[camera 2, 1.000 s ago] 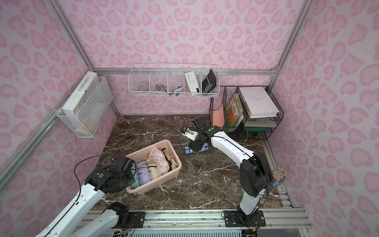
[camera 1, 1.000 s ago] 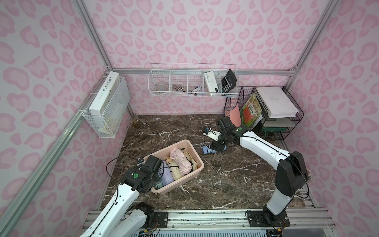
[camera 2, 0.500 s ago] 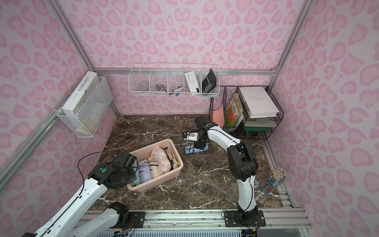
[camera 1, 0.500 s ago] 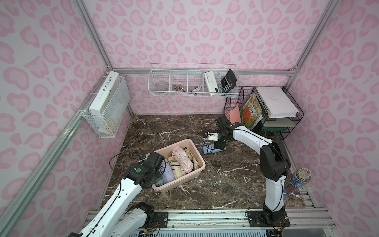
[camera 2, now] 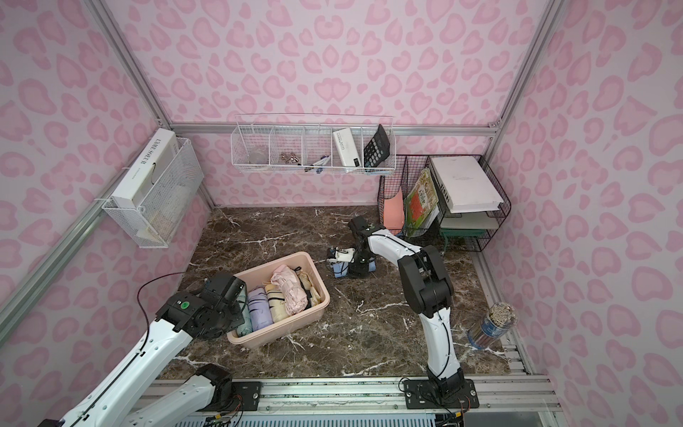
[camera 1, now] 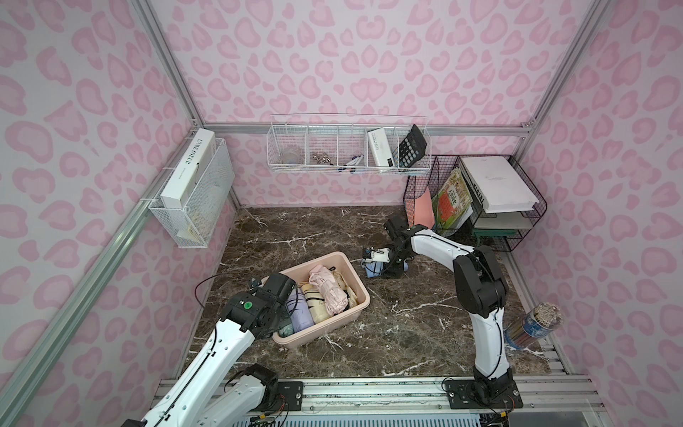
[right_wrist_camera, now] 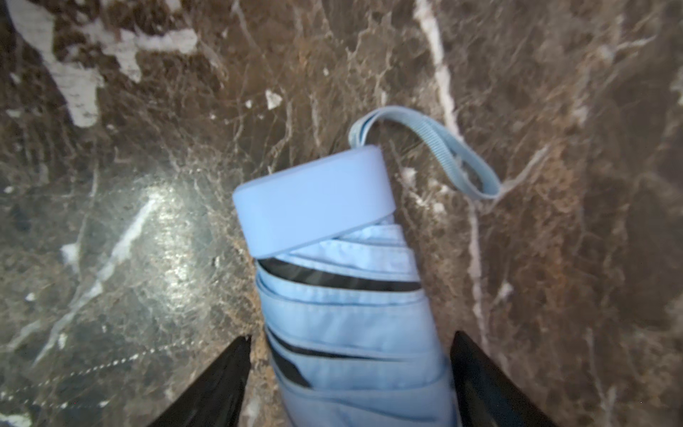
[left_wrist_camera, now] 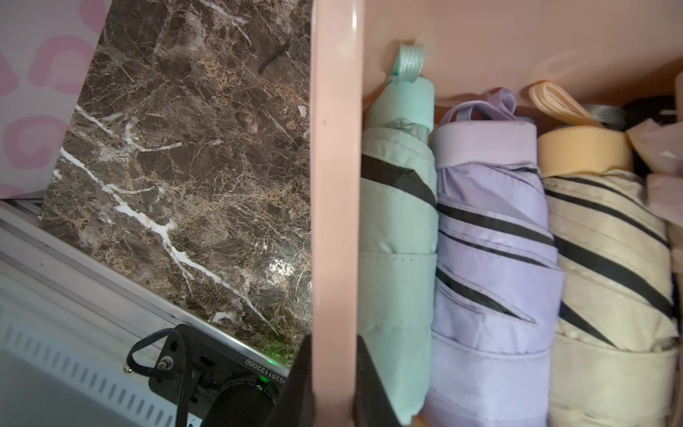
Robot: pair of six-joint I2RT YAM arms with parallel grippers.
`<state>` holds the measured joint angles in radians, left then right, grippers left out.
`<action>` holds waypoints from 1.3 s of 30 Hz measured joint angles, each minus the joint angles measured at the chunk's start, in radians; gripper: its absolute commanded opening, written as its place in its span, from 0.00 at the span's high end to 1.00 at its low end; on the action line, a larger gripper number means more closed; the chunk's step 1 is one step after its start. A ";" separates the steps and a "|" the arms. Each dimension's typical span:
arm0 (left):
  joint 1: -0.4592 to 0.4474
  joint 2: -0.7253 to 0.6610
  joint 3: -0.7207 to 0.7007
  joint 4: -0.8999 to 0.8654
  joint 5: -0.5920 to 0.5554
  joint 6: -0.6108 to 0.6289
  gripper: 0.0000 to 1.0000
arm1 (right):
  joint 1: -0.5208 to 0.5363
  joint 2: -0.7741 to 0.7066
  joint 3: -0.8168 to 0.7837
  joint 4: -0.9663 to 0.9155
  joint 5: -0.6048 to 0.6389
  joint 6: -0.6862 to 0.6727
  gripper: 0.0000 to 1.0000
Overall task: Put the umbrella into the storage box
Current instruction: Pick up the umbrella from the center of the board.
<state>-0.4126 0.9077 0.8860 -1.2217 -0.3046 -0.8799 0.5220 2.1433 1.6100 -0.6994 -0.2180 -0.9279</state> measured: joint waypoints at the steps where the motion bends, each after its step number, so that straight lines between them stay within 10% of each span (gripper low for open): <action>1: 0.000 0.004 0.000 -0.001 -0.001 0.000 0.98 | 0.001 -0.002 -0.012 -0.001 0.001 0.005 0.23; 24: 0.002 -0.013 0.002 0.023 0.010 0.020 0.98 | 0.033 -0.035 -0.090 0.034 0.016 0.100 0.98; 39: 0.002 -0.023 -0.004 0.035 0.013 0.035 1.00 | 0.031 -0.283 -0.224 0.045 -0.040 0.474 1.00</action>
<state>-0.4103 0.8848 0.8822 -1.1862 -0.2913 -0.8448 0.5526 1.8603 1.3857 -0.6548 -0.2581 -0.4538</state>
